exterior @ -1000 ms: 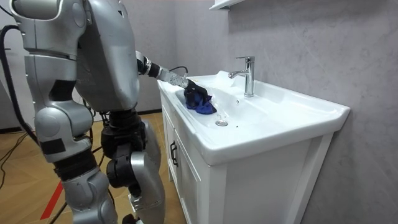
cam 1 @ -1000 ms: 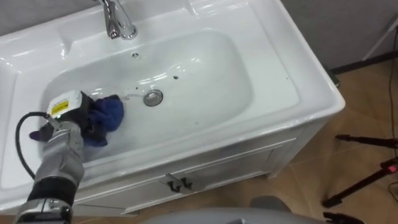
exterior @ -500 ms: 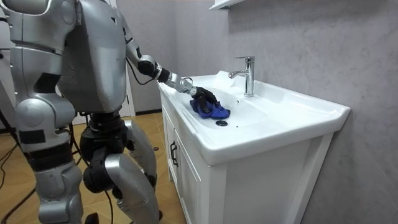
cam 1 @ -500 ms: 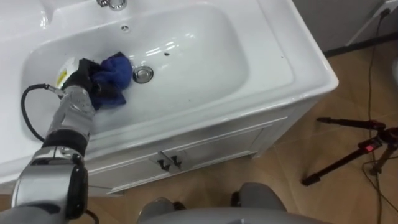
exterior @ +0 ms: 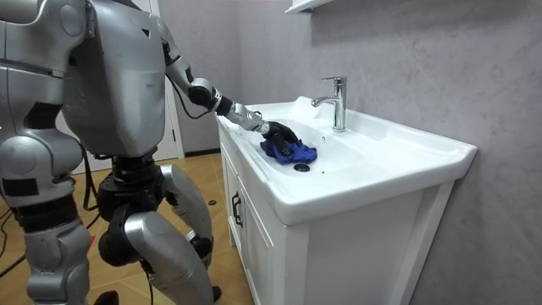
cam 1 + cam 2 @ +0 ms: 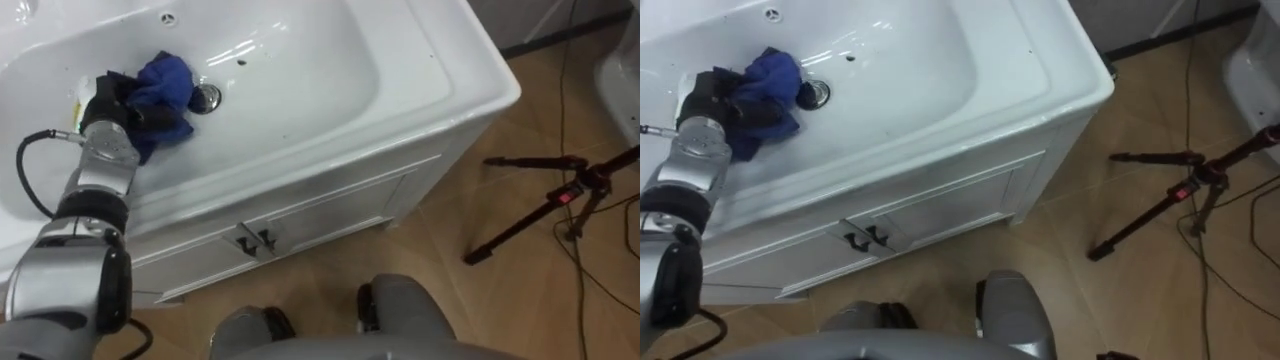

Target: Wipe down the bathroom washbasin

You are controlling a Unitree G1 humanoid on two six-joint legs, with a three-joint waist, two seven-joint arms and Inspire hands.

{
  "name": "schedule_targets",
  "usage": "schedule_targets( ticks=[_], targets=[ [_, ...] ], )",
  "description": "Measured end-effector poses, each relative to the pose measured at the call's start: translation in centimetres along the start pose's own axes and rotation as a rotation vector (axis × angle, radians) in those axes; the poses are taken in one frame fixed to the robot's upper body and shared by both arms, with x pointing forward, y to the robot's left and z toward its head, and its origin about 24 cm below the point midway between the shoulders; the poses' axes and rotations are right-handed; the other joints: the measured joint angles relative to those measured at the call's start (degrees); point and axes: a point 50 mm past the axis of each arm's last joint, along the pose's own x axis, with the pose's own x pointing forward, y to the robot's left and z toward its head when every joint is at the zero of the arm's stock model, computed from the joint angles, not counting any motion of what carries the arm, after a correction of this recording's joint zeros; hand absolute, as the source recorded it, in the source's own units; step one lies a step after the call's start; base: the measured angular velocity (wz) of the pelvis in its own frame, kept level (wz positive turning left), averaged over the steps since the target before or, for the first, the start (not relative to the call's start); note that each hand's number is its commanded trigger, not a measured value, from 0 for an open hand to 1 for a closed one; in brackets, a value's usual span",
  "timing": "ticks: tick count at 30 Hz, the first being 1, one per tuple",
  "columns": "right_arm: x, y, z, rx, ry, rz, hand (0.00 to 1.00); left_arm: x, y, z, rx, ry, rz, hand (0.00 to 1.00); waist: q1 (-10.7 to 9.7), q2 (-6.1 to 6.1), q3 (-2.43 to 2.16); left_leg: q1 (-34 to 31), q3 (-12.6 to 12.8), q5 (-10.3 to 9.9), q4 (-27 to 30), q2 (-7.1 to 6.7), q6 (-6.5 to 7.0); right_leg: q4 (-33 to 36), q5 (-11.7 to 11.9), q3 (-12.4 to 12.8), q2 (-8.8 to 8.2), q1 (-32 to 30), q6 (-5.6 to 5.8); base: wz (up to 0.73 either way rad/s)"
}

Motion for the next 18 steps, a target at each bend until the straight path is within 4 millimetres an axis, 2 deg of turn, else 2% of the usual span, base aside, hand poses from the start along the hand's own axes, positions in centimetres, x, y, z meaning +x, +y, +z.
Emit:
schedule_targets(
  ticks=[3,4,10,11,13,15,16,18],
  targets=[
    [0.0,0.0,0.6,-0.004,-0.017,0.001,0.00,0.1,0.3,0.3,0.003,-0.004,0.011,1.00,-0.21,-0.38,0.01,0.25,1.14,0.03,-0.12,0.87,-0.07,-0.77,0.36,0.63,0.83,-0.05,0.07,-0.13],
    [0.0,0.0,0.7,-0.004,-0.020,0.005,0.00,0.2,0.3,0.7,0.001,-0.013,0.013,1.00,-0.37,-0.67,0.13,0.24,1.18,0.06,-0.11,1.03,-0.14,-0.94,0.73,0.68,1.01,-0.04,-0.40,-0.10],
    [0.0,0.1,0.8,0.003,-0.036,0.016,0.00,0.3,-0.1,2.3,0.019,-0.065,0.002,1.00,-1.61,-1.05,0.43,-0.45,1.28,0.01,0.15,1.95,-0.14,-2.66,1.83,0.58,1.87,-0.02,-0.47,-0.04],
    [0.0,0.1,0.9,0.003,-0.041,0.018,0.00,0.2,-0.3,2.5,0.031,-0.074,-0.002,1.00,-1.88,-0.97,0.45,-0.63,1.29,-0.03,0.25,2.04,-0.08,-2.77,1.88,0.53,1.90,-0.07,-0.43,0.00],
    [-0.1,0.2,1.2,0.000,-0.055,0.029,0.00,0.2,-0.7,3.4,0.087,-0.106,-0.002,1.00,-2.47,-0.49,0.79,-0.99,1.29,-0.48,1.16,2.38,0.16,-2.77,2.01,0.41,2.03,-0.10,-0.32,0.00],
    [-0.1,0.3,1.6,-0.018,-0.064,0.037,0.00,0.1,-1.1,3.9,0.119,-0.119,-0.009,1.00,-3.29,-0.05,0.91,-1.63,1.04,-0.97,2.31,2.77,0.36,-2.45,1.97,0.10,2.07,-0.26,-0.25,0.00],
    [-0.1,0.3,1.9,-0.020,-0.075,0.040,0.00,0.1,-1.3,4.4,0.148,-0.138,-0.013,1.00,-3.50,0.66,0.74,-1.93,1.08,-1.14,2.62,2.79,0.43,-2.31,2.02,0.09,1.97,-0.54,-0.17,0.00],
    [-0.1,0.4,2.0,-0.021,-0.081,0.047,0.00,0.0,-1.8,5.1,0.190,-0.165,-0.021,1.00,-3.95,0.99,0.92,-2.05,1.16,-1.23,2.78,2.63,0.60,-2.12,2.02,0.17,1.75,-0.70,0.04,0.00]
  ],
)
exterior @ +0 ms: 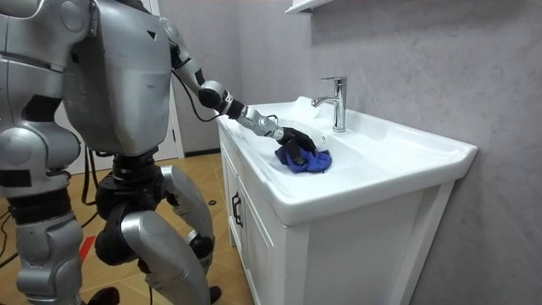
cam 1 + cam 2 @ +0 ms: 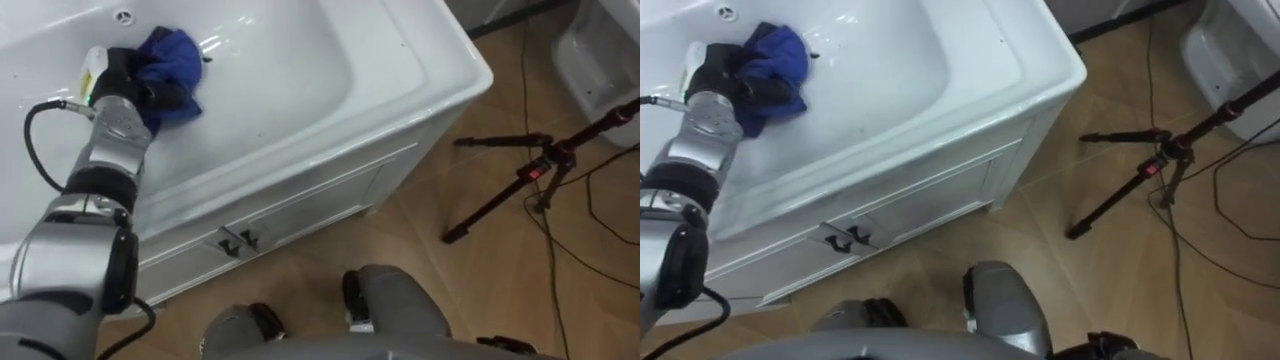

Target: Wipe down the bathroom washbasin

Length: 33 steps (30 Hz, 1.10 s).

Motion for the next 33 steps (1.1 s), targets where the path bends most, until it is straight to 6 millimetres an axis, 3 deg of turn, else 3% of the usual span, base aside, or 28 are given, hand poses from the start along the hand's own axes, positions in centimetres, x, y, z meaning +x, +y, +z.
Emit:
schedule_targets(
  ticks=[2,7,10,14,19,25,33],
  targets=[
    [0.0,0.0,0.0,0.000,0.000,0.002,0.00,0.0,-0.2,0.4,0.048,-0.018,-0.005,1.00,-1.07,0.41,-0.02,0.02,-0.02,-0.06,0.01,-0.15,0.12,0.03,-0.02,0.00,-0.17,0.09,0.19,0.00],
    [0.0,-0.1,-0.4,0.004,0.023,0.010,0.00,0.0,-0.9,2.0,0.113,-0.063,-0.017,1.00,-2.89,1.48,0.55,0.81,0.91,-0.16,-0.19,-0.25,0.43,0.01,0.11,0.84,-0.14,0.22,0.43,-0.07],
    [0.0,-0.5,-0.8,0.012,0.036,0.009,0.00,-0.1,-1.2,2.2,0.144,-0.077,-0.023,1.00,-3.71,2.05,0.62,1.54,1.58,-0.19,-0.95,-0.66,0.34,0.08,0.03,1.49,-0.35,0.24,0.61,-0.09],
    [-0.1,-1.0,-1.3,0.025,0.041,0.002,0.00,-0.1,-1.2,2.9,0.199,-0.108,-0.028,1.00,-3.89,2.25,0.55,2.41,2.84,-0.43,-1.22,-0.68,0.37,0.31,-0.04,2.66,-0.17,0.15,0.76,-0.14],
    [-0.2,-1.5,-1.0,0.020,0.015,0.001,0.00,-0.2,-1.8,5.3,0.278,-0.200,-0.071,1.00,-4.10,2.51,0.63,3.33,3.48,-0.48,-1.26,-0.88,0.80,0.33,-0.07,2.78,-0.48,0.67,0.98,-0.04],
    [-0.7,-3.6,-0.8,0.019,-0.009,-0.034,0.00,-0.7,-2.4,7.0,0.308,-0.270,-0.125,1.00,-4.14,4.13,0.67,4.00,3.59,-1.18,-1.12,-1.46,1.07,0.61,-0.53,2.73,-1.12,1.24,1.66,-0.01],
    [-0.8,-4.1,-0.4,0.020,-0.022,-0.056,0.00,-1.1,-3.2,7.9,0.304,-0.307,-0.150,1.00,-4.34,4.62,0.69,4.10,3.30,-1.85,-0.89,-1.94,1.68,0.52,-0.96,2.43,-1.90,1.88,2.38,0.04]
  ],
)
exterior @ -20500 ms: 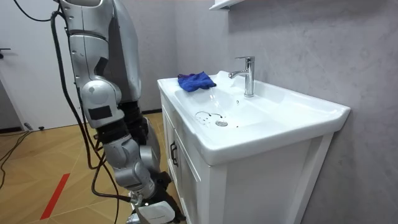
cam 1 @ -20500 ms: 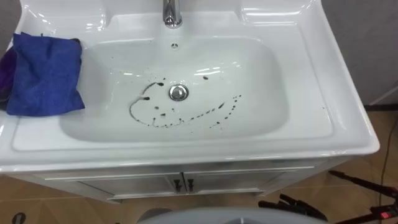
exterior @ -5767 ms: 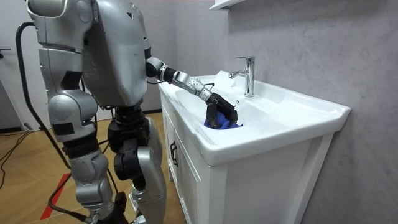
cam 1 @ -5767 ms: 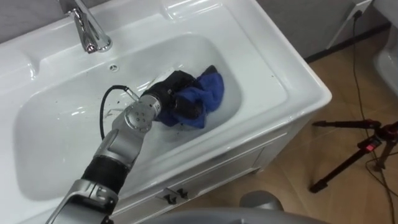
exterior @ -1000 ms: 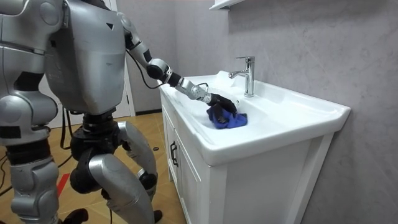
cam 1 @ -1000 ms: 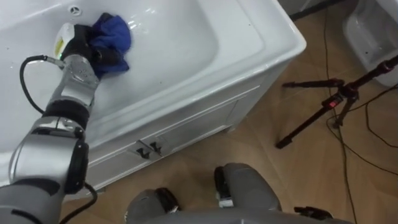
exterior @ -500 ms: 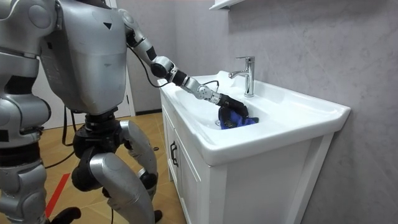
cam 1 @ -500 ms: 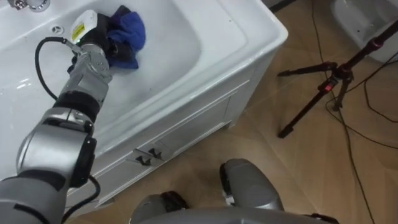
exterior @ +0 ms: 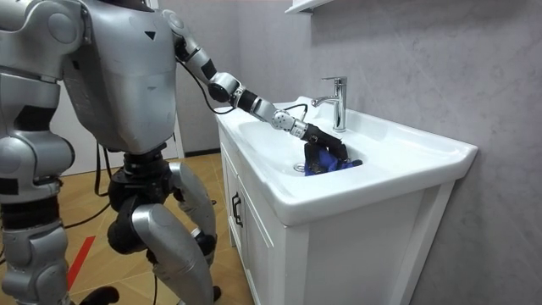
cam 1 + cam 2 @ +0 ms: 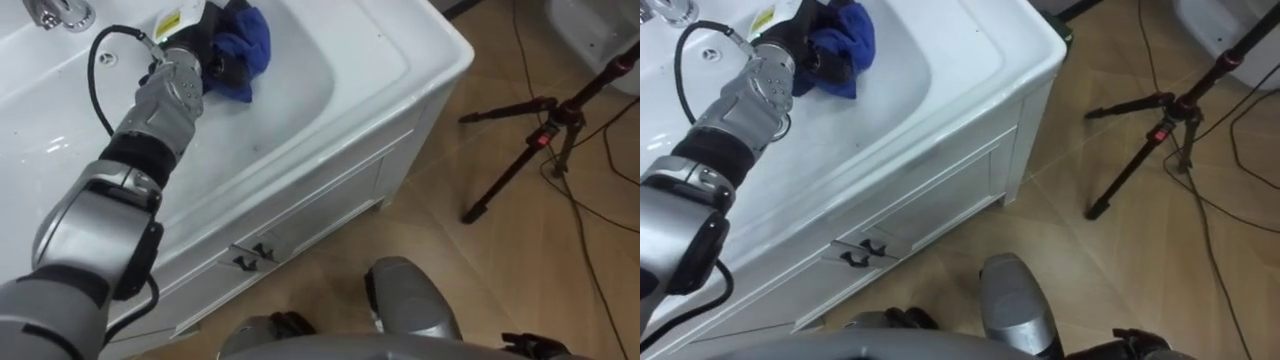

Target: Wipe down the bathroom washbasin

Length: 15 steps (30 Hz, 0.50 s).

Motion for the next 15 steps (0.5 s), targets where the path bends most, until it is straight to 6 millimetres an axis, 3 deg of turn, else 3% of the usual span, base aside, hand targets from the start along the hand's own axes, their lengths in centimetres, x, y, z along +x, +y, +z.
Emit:
schedule_targets(
  ticks=[15],
  targets=[
    [0.03,0.15,-0.12,-0.041,0.011,-0.005,0.00,0.01,0.06,0.26,0.005,-0.016,-0.063,1.00,-0.57,-0.23,0.19,0.75,-1.32,-0.31,0.02,-0.35,-0.09,-0.45,-0.70,-2.54,-0.91,1.97,0.16,0.05]
  ],
)
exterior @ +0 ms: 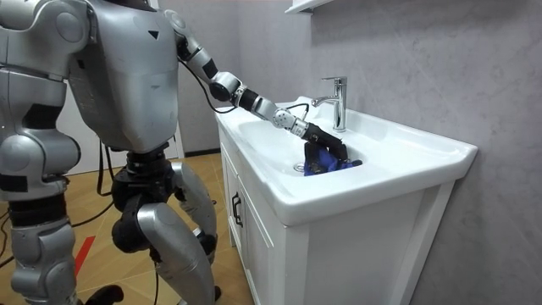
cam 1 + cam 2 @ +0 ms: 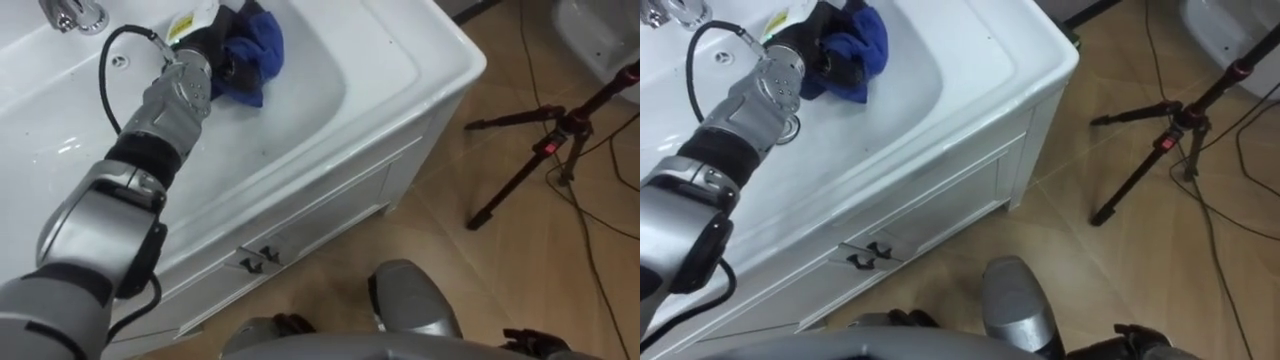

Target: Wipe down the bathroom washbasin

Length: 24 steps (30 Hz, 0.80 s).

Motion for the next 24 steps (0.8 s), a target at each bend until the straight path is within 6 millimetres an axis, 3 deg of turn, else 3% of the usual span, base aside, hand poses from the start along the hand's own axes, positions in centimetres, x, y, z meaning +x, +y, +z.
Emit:
schedule_targets(
  ticks=[8,11,13,16,20,24],
  targets=[
    [0.0,0.0,0.1,0.002,0.002,0.000,0.00,-0.5,-0.9,-1.5,-0.057,0.008,-0.025,1.00,1.28,-1.26,0.00,1.56,0.27,-0.25,-0.39,-0.20,-0.52,0.42,-0.46,0.09,-0.03,1.06,-0.20,-0.04],
    [0.0,0.2,-0.1,0.008,0.007,0.004,0.00,-1.0,-2.3,-3.0,-0.077,0.037,-0.050,1.00,1.42,-2.34,-0.56,2.41,-0.10,-0.41,-0.56,-0.36,-0.75,0.36,-0.81,-0.02,0.01,1.98,-0.09,0.04],
    [0.0,0.3,-0.3,0.009,0.002,0.006,0.00,-1.7,-3.6,-4.4,-0.122,0.073,-0.071,1.00,2.12,-2.64,-1.92,2.74,-0.15,-0.33,-1.06,-0.50,-0.85,-0.14,-0.80,-0.10,0.02,2.38,-0.09,0.00],
    [0.0,0.3,-0.8,0.016,0.002,0.005,0.00,-2.5,-5.1,-5.9,-0.142,0.112,-0.108,1.00,2.56,-2.99,-2.17,4.54,-0.82,-0.32,-1.67,-0.52,-0.97,-1.44,-0.83,-0.75,0.17,4.94,-0.02,0.09],
    [-0.1,0.1,-1.0,0.052,0.001,-0.008,0.00,-3.1,-5.6,-7.4,-0.154,0.152,-0.131,1.00,3.24,-2.98,-2.39,5.64,-1.00,-0.23,-2.40,-0.71,-1.13,-2.11,-0.88,-1.08,0.14,6.25,0.10,0.02],
    [-0.2,0.0,-1.5,0.075,-0.003,-0.010,0.00,-3.4,-5.7,-8.0,-0.130,0.163,-0.145,1.00,5.64,-2.76,-2.54,6.25,-1.58,-0.01,-2.91,-0.71,-1.48,-2.66,-0.92,-1.52,0.35,7.22,-0.12,0.05]
  ],
)
